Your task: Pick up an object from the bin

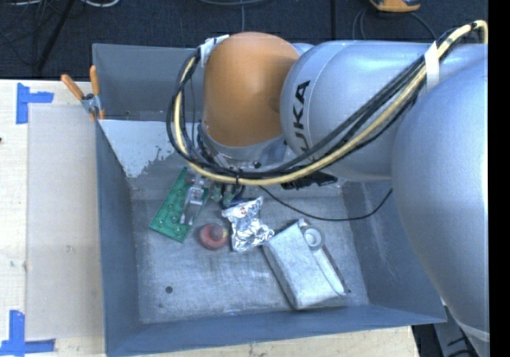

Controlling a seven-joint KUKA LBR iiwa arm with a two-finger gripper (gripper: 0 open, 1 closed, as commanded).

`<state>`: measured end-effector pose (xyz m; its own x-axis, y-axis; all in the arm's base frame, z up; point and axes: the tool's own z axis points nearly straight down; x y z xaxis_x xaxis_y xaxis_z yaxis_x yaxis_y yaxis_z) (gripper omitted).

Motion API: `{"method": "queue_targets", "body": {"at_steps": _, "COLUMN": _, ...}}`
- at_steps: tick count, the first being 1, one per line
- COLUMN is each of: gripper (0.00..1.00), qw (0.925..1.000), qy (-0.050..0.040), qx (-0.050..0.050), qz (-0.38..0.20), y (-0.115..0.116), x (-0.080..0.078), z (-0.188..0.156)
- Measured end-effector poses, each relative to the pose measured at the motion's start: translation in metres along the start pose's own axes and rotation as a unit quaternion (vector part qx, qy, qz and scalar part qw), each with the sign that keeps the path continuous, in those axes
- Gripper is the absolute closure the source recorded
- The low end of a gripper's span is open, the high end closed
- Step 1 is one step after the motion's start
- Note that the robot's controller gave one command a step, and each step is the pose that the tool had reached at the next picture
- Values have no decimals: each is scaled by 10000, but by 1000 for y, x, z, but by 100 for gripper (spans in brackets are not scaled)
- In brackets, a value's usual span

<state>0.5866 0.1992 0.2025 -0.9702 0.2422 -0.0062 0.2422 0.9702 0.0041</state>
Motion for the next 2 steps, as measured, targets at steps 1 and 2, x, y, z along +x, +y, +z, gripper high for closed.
{"method": "queue_targets", "body": {"at_steps": 1, "gripper": 100, "qw": 9978, "qy": 39, "qx": 39, "qz": -661, "y": -70, "x": -17, "z": 6}}
{"method": "queue_targets", "body": {"at_steps": 2, "gripper": 100, "qw": 9718, "qy": 25, "qx": 7, "qz": -2359, "y": -121, "x": -25, "z": -97}}
